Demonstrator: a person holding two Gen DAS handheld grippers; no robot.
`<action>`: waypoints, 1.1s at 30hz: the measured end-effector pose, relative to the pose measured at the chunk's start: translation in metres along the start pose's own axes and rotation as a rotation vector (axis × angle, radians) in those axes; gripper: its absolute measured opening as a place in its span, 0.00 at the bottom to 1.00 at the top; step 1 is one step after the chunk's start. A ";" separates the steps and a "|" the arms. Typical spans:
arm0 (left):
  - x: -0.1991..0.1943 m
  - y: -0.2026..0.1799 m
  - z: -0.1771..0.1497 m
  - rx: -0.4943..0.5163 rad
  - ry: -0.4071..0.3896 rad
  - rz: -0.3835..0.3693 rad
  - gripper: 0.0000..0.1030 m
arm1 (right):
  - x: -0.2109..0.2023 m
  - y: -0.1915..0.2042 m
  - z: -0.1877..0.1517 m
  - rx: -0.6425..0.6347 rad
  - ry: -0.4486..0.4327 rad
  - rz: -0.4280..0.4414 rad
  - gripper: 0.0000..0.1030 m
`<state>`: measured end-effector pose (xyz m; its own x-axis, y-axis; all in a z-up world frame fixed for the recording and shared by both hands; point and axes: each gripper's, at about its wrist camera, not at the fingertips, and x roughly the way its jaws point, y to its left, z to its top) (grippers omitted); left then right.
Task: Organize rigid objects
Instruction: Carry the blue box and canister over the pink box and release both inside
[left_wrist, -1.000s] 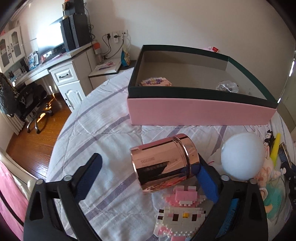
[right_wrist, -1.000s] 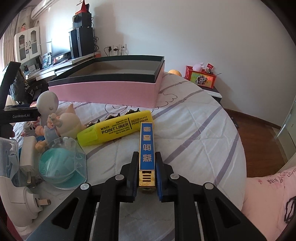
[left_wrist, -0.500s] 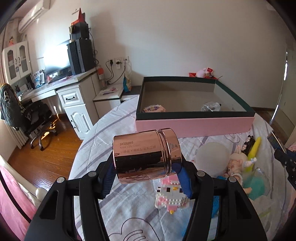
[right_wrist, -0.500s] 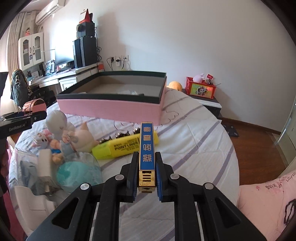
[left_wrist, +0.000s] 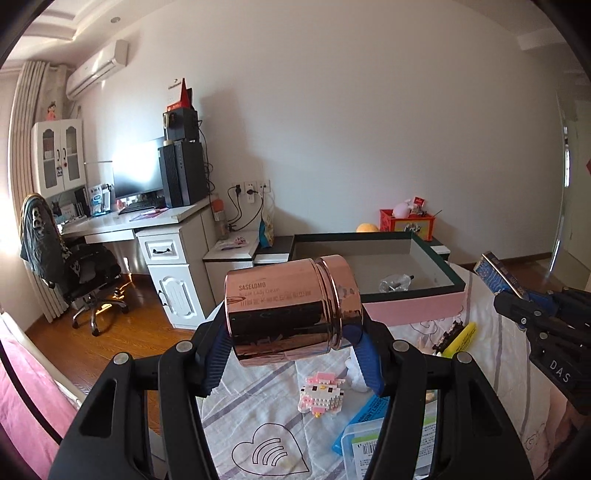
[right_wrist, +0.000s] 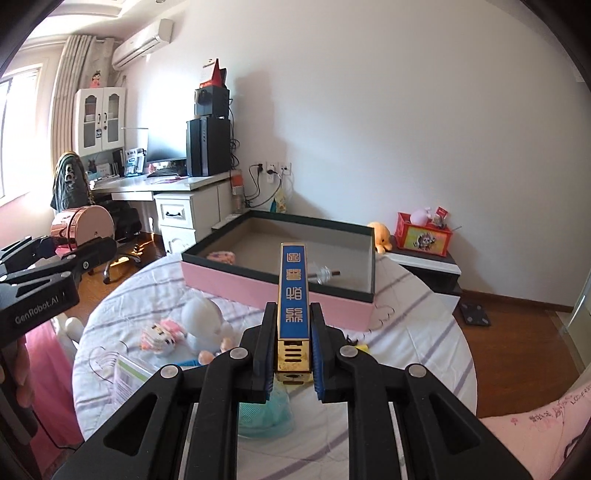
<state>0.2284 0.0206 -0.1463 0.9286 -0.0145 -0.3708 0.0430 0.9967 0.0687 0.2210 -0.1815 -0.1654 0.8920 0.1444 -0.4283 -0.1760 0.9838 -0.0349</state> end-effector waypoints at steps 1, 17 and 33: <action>-0.001 0.000 0.002 0.004 -0.006 0.002 0.58 | 0.000 0.001 0.002 -0.002 -0.004 0.001 0.15; 0.121 -0.027 0.067 0.108 0.097 -0.131 0.58 | 0.108 -0.010 0.065 -0.054 0.069 0.061 0.15; 0.247 -0.051 0.047 0.138 0.330 -0.159 0.59 | 0.256 -0.015 0.047 0.034 0.370 0.192 0.16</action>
<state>0.4729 -0.0372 -0.1978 0.7389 -0.1185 -0.6633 0.2466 0.9637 0.1025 0.4714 -0.1539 -0.2322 0.6331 0.2835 -0.7203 -0.3054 0.9465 0.1041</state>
